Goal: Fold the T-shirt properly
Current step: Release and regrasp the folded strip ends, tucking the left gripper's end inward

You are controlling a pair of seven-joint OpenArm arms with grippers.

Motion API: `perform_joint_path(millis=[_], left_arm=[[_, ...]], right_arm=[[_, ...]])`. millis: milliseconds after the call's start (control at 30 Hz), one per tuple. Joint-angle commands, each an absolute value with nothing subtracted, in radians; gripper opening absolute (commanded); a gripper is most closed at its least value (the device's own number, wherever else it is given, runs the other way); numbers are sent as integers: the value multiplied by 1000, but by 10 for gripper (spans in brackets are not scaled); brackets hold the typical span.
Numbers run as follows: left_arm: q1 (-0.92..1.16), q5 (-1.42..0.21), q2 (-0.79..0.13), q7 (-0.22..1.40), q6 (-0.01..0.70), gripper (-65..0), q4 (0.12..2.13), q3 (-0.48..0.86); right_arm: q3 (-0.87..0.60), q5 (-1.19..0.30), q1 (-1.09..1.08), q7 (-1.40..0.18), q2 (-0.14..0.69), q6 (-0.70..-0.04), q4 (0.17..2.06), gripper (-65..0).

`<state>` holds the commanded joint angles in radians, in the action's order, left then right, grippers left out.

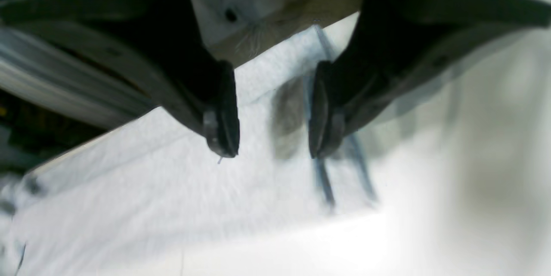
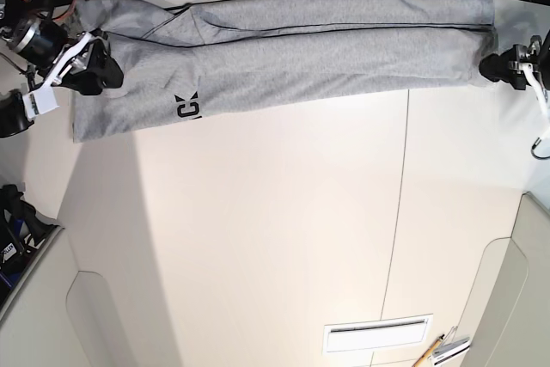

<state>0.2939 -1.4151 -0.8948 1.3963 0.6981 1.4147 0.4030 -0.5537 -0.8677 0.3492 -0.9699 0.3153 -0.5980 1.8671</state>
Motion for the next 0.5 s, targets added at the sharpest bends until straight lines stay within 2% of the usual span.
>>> perform_joint_path(millis=[67, 100, 133, 200, 233, 300, 433, 500], left_arm=[[316, -1453, -893, 1396, 698, -349, 1415, 493], [329, -1463, -888, 1396, 698, -349, 1415, 535], [344, -1467, -878, 1396, 698, -349, 1415, 575], [372, -1484, -852, 1396, 698, -348, 1415, 643], [386, -1484, -834, 1396, 698, -348, 1415, 673], [418, -1484, -794, 1396, 698, -346, 1415, 723], [473, -1484, -717, 1396, 698, -238, 1414, 750], [474, -1484, -685, 1396, 698, -229, 1414, 750]], right_arm=[[-564, -863, 348, -969, 315, -598, 1889, -375], [-563, -857, 346, -969, 315, -598, 1889, -410], [-562, -856, 346, -969, 314, -598, 1888, -464], [-562, -857, 347, -969, 309, -598, 1888, -611], [-562, -856, 347, -969, 308, -598, 1888, -650], [-562, -852, 347, -969, 303, -599, 1884, -650], [-545, -809, 346, -936, 302, -606, 1826, -650], [-540, -799, 338, -923, 302, -606, 1784, -650]])
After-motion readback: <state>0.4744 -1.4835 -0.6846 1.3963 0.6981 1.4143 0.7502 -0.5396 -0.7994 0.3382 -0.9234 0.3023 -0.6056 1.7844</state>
